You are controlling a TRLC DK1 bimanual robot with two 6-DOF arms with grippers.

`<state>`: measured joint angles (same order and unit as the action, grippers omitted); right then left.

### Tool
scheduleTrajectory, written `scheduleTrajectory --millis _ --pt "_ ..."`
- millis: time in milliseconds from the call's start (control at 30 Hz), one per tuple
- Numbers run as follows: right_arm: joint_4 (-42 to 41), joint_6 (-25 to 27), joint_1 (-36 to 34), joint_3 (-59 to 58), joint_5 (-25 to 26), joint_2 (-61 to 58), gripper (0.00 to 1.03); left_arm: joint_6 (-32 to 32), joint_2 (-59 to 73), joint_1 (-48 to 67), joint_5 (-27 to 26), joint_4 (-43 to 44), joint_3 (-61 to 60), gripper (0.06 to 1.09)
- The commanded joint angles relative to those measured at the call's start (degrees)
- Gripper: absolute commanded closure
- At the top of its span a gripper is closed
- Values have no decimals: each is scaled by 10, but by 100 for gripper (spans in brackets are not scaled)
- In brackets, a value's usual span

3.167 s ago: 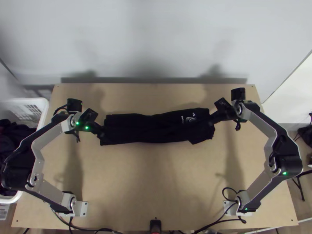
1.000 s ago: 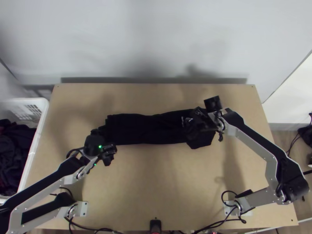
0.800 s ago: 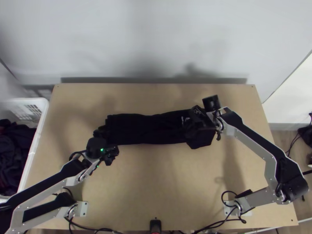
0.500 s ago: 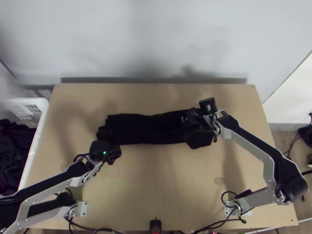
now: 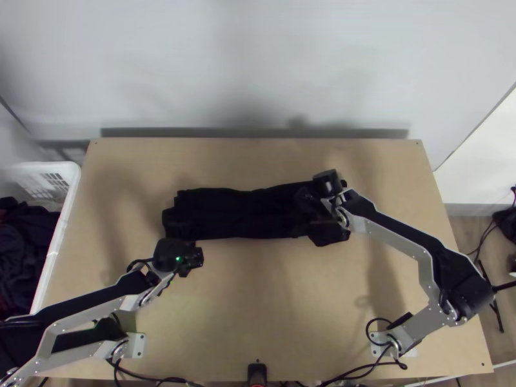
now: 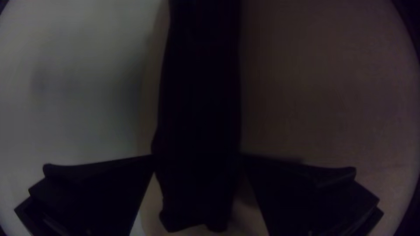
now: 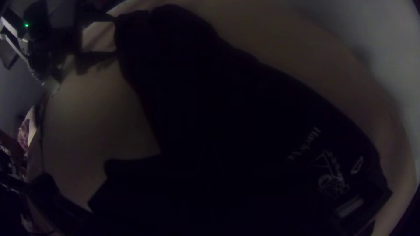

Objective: Fold the t-shirt

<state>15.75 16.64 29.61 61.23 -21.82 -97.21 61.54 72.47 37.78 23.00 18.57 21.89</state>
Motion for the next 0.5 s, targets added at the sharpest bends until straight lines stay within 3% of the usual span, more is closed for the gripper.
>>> scheduleTrajectory --millis 0,467 --pt "-17 -2 3 5 0 -22 100 -18 6 13 -9 -25 -4 11" --pt "-30 -6 1 7 0 -33 100 -1 135 -5 -10 68 18 11"
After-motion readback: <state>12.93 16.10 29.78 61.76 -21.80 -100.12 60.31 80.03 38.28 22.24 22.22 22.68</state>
